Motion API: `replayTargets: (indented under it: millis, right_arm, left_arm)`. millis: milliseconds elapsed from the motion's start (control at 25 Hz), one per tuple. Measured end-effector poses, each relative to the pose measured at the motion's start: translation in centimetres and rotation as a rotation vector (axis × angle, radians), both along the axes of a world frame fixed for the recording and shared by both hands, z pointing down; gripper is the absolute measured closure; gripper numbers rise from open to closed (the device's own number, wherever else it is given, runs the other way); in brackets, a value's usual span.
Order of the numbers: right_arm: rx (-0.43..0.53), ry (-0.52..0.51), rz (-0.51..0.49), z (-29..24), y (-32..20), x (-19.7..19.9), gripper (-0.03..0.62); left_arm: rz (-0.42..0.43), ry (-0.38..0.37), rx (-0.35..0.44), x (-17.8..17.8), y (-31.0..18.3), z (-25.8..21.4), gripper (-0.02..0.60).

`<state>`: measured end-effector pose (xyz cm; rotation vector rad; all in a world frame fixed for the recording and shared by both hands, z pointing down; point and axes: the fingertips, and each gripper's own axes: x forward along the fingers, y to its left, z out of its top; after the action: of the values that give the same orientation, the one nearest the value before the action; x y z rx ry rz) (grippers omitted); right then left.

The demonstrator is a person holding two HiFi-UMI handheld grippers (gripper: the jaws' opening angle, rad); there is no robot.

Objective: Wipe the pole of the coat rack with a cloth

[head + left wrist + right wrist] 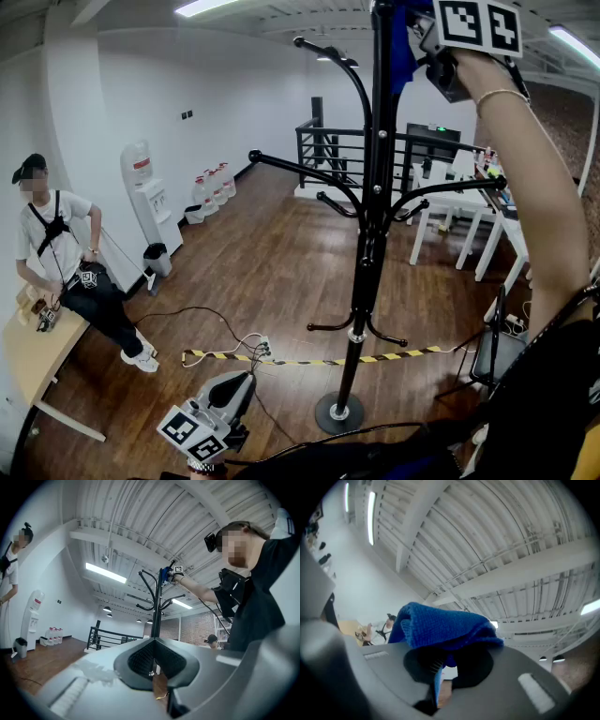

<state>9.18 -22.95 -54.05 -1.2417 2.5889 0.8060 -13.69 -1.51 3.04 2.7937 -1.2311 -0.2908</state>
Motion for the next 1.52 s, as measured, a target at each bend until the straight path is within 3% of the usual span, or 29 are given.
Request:
replayTargets:
  millis: [280,600,840,1040,1320,1520]
  right_arm:
    - [0.042,0.085,0.06,0.3,0.3,-0.4,0.572]
    - [-0.072,0.212,0.032,4.5,0.5,-0.8,0.572]
    - [-0.163,0.25,0.121,8.6,0.1,0.2,0.572]
    - [-0.128,0.347,0.08,11.6,1.0,-0.8,0.572]
    - [-0.06,0.486,0.176,14.0,1.7,-1.3,0.572]
    - [-0.061,0.442,0.216,14.3,2.5,-1.5,0.572]
  left_arm:
    - [0.064,0.01,-0.008,2.1,-1.1,-0.2,0.577]
    - [0.105,-0.01,-0.011,3.7,-1.5,-0.2,0.577]
    - [0.171,-0.035,-0.002,6.1,-1.7,-0.8,0.577]
    - [0.191,-0.044,0.011,7.5,-1.5,-0.7,0.577]
    - [0.229,-0.099,0.031,9.6,-1.4,-0.9,0.577]
    - [0.234,-0.152,0.096,10.7,-3.6,-3.2,0.577]
